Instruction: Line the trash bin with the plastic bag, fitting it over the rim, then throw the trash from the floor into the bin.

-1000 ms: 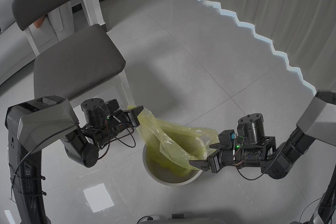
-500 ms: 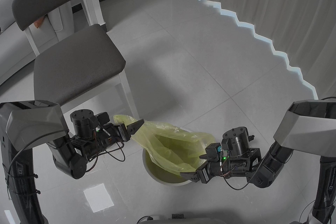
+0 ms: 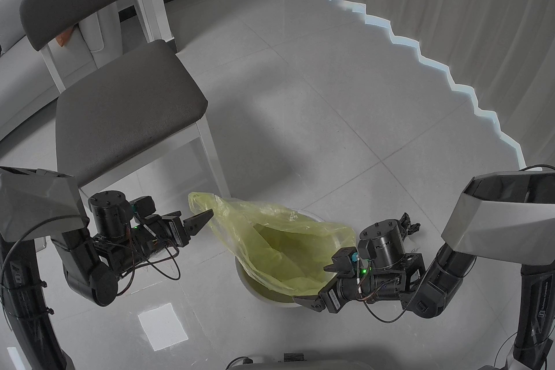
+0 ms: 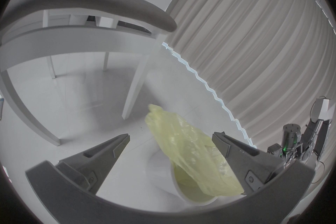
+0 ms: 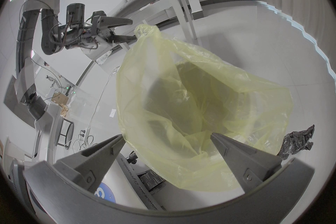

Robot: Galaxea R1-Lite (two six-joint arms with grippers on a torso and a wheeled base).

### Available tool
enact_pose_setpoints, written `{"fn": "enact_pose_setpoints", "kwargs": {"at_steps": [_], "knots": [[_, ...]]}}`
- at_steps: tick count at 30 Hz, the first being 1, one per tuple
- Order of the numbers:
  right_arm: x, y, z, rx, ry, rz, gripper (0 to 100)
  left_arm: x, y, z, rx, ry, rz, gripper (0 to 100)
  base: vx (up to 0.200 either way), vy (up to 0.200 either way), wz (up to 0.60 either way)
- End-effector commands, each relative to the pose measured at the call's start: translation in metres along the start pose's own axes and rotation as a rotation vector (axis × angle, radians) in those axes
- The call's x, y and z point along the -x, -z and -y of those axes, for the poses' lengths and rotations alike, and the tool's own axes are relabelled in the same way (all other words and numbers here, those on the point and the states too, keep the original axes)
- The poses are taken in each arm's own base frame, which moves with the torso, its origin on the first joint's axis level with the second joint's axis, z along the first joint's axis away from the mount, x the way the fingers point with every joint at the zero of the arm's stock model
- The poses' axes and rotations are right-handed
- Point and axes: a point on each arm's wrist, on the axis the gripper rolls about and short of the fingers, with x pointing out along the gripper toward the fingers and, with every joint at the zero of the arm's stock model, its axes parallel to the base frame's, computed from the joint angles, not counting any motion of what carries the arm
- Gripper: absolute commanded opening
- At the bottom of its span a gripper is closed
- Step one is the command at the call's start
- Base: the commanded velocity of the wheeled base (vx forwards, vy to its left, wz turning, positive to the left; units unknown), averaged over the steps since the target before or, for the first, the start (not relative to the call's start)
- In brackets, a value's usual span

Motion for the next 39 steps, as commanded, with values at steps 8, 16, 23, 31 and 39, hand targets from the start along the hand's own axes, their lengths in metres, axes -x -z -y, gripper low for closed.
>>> {"fn": "enact_pose_setpoints", "kwargs": {"at_steps": [8,16,23,31,39], "knots": [[-0.002,0.013,-0.008,0.021,-0.016,-0.053,0,0.009,-0.005,-0.004,0.003,-0.003,0.014,100,0.000,0.000,0.00],[0.004,0.031,-0.034,0.055,-0.070,-0.113,0,0.007,-0.004,-0.003,0.004,0.021,0.003,100,0.000,0.000,0.00],[0.013,0.039,-0.071,0.123,-0.151,-0.135,0,0.014,-0.001,-0.001,0.007,0.018,-0.010,100,0.000,0.000,0.00],[0.002,0.054,-0.077,0.134,-0.165,-0.187,0,0.025,0.002,0.015,-0.027,0.056,-0.009,100,0.000,0.000,0.00],[-0.005,0.056,-0.074,0.128,-0.149,-0.194,0,0.012,0.028,0.036,-0.121,0.134,-0.113,100,0.000,0.000,0.00]]}}
